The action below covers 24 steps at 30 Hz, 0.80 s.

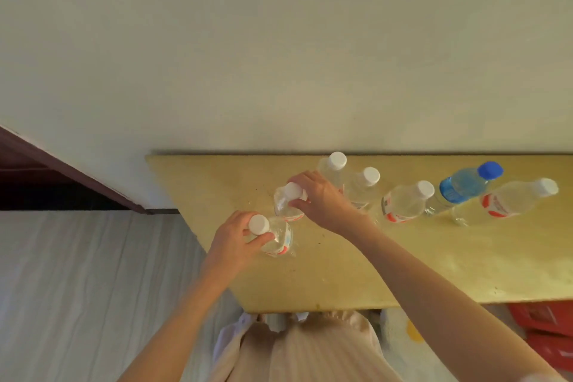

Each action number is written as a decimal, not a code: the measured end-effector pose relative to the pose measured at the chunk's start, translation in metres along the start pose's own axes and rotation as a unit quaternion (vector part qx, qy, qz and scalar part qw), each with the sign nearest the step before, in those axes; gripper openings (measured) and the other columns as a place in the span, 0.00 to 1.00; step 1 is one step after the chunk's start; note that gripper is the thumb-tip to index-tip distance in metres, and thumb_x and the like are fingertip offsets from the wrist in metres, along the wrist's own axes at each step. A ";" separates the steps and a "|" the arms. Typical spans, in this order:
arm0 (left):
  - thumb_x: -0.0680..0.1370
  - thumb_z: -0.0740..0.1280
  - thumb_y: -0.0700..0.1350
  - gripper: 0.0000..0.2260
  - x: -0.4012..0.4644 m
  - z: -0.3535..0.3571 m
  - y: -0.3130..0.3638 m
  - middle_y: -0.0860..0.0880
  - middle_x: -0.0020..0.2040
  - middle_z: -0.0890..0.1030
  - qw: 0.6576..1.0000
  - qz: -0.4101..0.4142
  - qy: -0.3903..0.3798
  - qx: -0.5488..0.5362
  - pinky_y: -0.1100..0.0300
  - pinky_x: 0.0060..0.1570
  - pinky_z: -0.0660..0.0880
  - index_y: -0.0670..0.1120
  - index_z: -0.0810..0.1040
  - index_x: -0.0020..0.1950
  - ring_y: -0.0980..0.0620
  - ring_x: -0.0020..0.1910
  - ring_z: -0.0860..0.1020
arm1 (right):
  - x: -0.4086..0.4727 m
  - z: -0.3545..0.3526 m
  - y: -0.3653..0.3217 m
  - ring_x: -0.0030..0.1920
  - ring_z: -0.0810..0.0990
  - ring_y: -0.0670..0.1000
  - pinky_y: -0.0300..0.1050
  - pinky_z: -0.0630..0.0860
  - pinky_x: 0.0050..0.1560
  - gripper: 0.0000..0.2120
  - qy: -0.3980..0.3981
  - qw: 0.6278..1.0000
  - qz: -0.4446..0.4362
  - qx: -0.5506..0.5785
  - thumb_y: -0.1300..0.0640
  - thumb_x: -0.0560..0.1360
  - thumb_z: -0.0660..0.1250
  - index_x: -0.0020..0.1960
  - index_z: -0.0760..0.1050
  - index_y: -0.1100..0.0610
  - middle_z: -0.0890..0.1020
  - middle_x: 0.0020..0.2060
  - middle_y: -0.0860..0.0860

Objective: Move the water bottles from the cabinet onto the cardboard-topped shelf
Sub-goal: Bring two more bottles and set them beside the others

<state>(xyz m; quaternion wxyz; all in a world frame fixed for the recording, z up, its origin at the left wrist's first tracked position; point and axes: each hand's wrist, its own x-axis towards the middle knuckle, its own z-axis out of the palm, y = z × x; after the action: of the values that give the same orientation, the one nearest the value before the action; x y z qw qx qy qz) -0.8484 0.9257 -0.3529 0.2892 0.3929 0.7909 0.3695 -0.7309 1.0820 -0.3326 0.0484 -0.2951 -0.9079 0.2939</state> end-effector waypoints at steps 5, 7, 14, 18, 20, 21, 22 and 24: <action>0.63 0.77 0.45 0.19 -0.011 -0.019 -0.008 0.53 0.43 0.76 0.994 0.081 -0.058 0.036 0.78 0.42 0.67 0.42 0.79 0.50 0.54 0.42 0.77 | -0.061 0.015 -0.008 0.52 0.75 0.61 0.52 0.71 0.53 0.16 0.115 0.991 0.060 0.018 0.62 0.70 0.71 0.56 0.74 0.66 0.78 0.52 0.61; 0.62 0.77 0.46 0.19 -0.014 -0.023 -0.004 0.51 0.42 0.77 0.987 0.131 -0.071 0.063 0.76 0.41 0.67 0.42 0.79 0.49 0.53 0.40 0.77 | -0.092 0.012 -0.013 0.47 0.76 0.59 0.53 0.75 0.50 0.16 0.176 0.976 0.114 0.057 0.61 0.69 0.71 0.55 0.74 0.66 0.78 0.51 0.61; 0.64 0.75 0.51 0.18 -0.054 -0.005 0.041 0.49 0.45 0.80 0.939 0.277 -0.165 0.122 0.59 0.42 0.70 0.45 0.80 0.51 0.50 0.41 0.77 | -0.247 0.010 -0.047 0.47 0.75 0.52 0.50 0.73 0.51 0.17 0.309 0.897 0.311 0.055 0.53 0.71 0.69 0.58 0.73 0.57 0.77 0.54 0.51; 0.64 0.76 0.49 0.17 -0.109 0.036 0.061 0.50 0.43 0.80 0.892 0.356 -0.248 0.126 0.57 0.41 0.70 0.46 0.80 0.49 0.49 0.42 0.78 | -0.359 0.038 -0.073 0.48 0.77 0.56 0.55 0.74 0.49 0.17 0.386 0.836 0.389 0.039 0.55 0.71 0.71 0.57 0.74 0.59 0.77 0.52 0.52; 0.64 0.77 0.47 0.16 -0.146 0.060 0.071 0.51 0.43 0.79 0.866 0.388 -0.293 0.120 0.56 0.42 0.71 0.47 0.79 0.48 0.49 0.42 0.79 | -0.420 0.055 -0.091 0.45 0.78 0.56 0.53 0.76 0.45 0.16 0.433 0.797 0.420 0.033 0.55 0.69 0.72 0.54 0.75 0.59 0.78 0.50 0.50; 0.64 0.77 0.46 0.15 -0.167 0.072 0.075 0.52 0.43 0.78 0.849 0.409 -0.314 0.114 0.56 0.42 0.72 0.47 0.79 0.48 0.49 0.43 0.79 | -0.451 0.065 -0.101 0.43 0.78 0.56 0.54 0.77 0.44 0.16 0.452 0.777 0.436 0.026 0.54 0.68 0.72 0.54 0.76 0.59 0.79 0.49 0.51; 0.64 0.77 0.45 0.15 -0.190 0.084 0.080 0.52 0.43 0.78 0.831 0.430 -0.336 0.108 0.56 0.42 0.73 0.47 0.79 0.48 0.49 0.43 0.79 | -0.483 0.076 -0.112 0.42 0.78 0.55 0.55 0.77 0.42 0.17 0.467 0.758 0.455 0.018 0.51 0.68 0.71 0.53 0.76 0.59 0.79 0.48 0.52; 0.64 0.77 0.43 0.15 -0.243 0.107 0.089 0.52 0.44 0.78 0.796 0.464 -0.378 0.092 0.61 0.43 0.71 0.47 0.79 0.48 0.50 0.42 0.78 | -0.547 0.099 -0.137 0.41 0.78 0.54 0.55 0.78 0.41 0.18 0.495 0.718 0.490 0.011 0.47 0.67 0.68 0.51 0.76 0.58 0.80 0.46 0.51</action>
<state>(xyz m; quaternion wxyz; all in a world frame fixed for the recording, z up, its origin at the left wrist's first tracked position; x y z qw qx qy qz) -0.6045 0.7985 -0.3002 0.3214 0.8461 0.3714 0.2073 -0.3773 0.6337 -0.2904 0.3431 -0.8013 -0.4801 0.0987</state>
